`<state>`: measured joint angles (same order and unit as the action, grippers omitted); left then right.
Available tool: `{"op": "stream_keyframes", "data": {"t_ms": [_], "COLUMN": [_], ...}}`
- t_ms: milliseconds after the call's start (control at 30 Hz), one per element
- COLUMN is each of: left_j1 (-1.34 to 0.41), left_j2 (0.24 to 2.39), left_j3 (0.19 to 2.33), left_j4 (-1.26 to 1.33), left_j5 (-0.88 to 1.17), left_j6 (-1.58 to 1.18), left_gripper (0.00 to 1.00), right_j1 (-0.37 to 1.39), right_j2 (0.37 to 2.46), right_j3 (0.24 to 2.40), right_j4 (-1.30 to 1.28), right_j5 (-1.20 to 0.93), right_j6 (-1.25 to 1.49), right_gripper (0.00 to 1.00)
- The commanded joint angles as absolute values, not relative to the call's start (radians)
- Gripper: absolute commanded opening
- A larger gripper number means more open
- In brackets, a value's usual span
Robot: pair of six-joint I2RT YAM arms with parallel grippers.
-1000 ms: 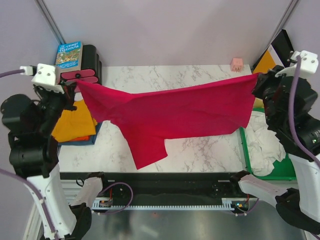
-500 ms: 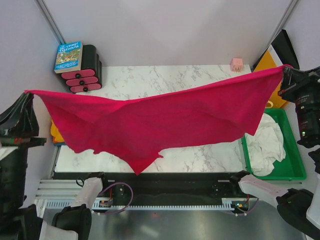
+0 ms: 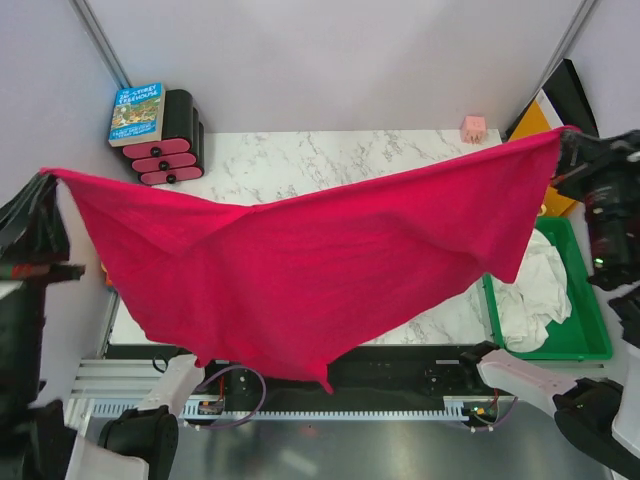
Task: Fold and stack the t-shirts
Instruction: Flatten out the tshirt
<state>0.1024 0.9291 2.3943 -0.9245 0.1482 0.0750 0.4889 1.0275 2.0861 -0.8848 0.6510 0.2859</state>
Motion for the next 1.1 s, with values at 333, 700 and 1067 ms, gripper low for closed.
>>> {"op": "stream_keyframes", "data": {"t_ms": [333, 700, 1067], "left_j1": [0.104, 0.097, 0.095], "left_j2": [1.282, 1.765, 1.507], "left_j3": [1.632, 2.408, 2.298], "left_j4": [-0.549, -0.636, -0.652], "left_j5": [0.249, 0.215, 0.193], "left_j6": [0.135, 0.029, 0.057], "left_gripper": [0.02, 0.02, 0.02], "right_j1": [0.255, 0.21, 0.276], "right_j2": [1.339, 1.706, 1.438], "right_j3": [1.474, 2.066, 1.82], "right_j4": [-0.462, -0.502, -0.491], "right_j5": [0.518, 0.457, 0.448], "right_j6": [0.39, 0.376, 0.348], "right_gripper": [0.0, 0.0, 0.0]}}
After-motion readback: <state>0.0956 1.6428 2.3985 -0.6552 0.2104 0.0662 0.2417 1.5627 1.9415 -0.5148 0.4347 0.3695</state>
